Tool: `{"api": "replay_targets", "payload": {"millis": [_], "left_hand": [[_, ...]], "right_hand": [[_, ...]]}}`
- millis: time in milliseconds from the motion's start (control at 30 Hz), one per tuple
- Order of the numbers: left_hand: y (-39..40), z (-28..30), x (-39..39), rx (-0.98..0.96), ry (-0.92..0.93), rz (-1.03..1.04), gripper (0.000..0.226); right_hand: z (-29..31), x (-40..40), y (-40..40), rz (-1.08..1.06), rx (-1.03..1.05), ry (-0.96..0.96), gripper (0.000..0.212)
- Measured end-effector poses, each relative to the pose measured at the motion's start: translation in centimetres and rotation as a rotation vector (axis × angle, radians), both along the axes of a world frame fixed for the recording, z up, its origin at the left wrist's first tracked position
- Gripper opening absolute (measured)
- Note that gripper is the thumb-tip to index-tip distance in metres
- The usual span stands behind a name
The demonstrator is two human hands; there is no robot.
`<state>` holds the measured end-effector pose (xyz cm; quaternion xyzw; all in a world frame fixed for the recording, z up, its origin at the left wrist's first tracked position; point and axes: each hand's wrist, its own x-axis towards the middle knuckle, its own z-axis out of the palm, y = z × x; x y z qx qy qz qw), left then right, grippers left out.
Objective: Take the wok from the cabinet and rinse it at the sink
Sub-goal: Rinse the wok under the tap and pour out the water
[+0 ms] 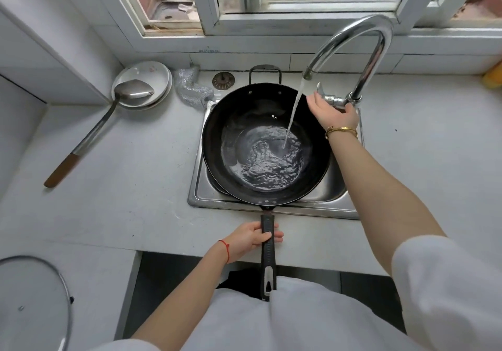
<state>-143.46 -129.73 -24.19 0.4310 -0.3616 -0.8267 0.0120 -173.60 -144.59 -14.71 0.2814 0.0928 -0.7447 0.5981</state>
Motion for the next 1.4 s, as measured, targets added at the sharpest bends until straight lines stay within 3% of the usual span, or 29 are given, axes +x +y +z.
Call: {"api": "replay_targets", "payload": {"millis": [200, 367, 467, 567, 700, 833, 933, 1067, 1167, 1300, 1400], "left_hand": [[-0.3, 0.4, 0.2, 0.007, -0.017, -0.018, 0.036], [-0.1, 0.8, 0.0, -0.006, -0.038, -0.010, 0.035], [0.0, 0.9, 0.0, -0.011, -0.053, -0.010, 0.033], [0.0, 0.9, -0.1, -0.018, -0.064, -0.012, 0.030], [0.3, 1.0, -0.4, -0.034, -0.092, 0.011, 0.030], [0.9, 1.3, -0.8, -0.027, -0.115, 0.096, 0.027], [1.4, 1.3, -1.2, -0.037, -0.143, 0.136, 0.025], [1.8, 1.5, -1.2, -0.066, -0.211, 0.153, 0.032], [1.9, 1.8, -1.4, -0.053, -0.194, 0.186, 0.025], [2.1, 2.5, -1.9, 0.042, -0.135, 0.279, 0.022], [2.3, 2.5, -2.0, 0.107, -0.132, 0.276, 0.023]], "right_hand": [[0.4, -0.7, 0.9, -0.088, -0.044, -0.108, 0.072], [1.4, -0.7, 1.4, -0.001, 0.070, 0.077, 0.066], [1.9, -0.6, 2.3, 0.140, 0.213, 0.363, 0.057], [1.6, 1.0, 4.4, 0.344, 0.387, 0.776, 0.035], [-0.5, 5.5, 9.1, 0.530, 0.616, 1.336, 0.024], [-2.4, 10.7, 15.3, 0.729, 0.685, 1.931, 0.026], [-3.4, 13.7, 19.3, 1.016, 0.672, 2.180, 0.022], [-4.3, 17.1, 23.1, 1.386, 0.508, 2.046, 0.020], [-4.9, 18.8, 24.2, 1.476, 0.427, 1.965, 0.024], [-5.8, 20.6, 24.3, 1.443, 0.494, 1.856, 0.025], [-6.3, 21.9, 24.1, 1.214, 0.654, 1.525, 0.011]]}}
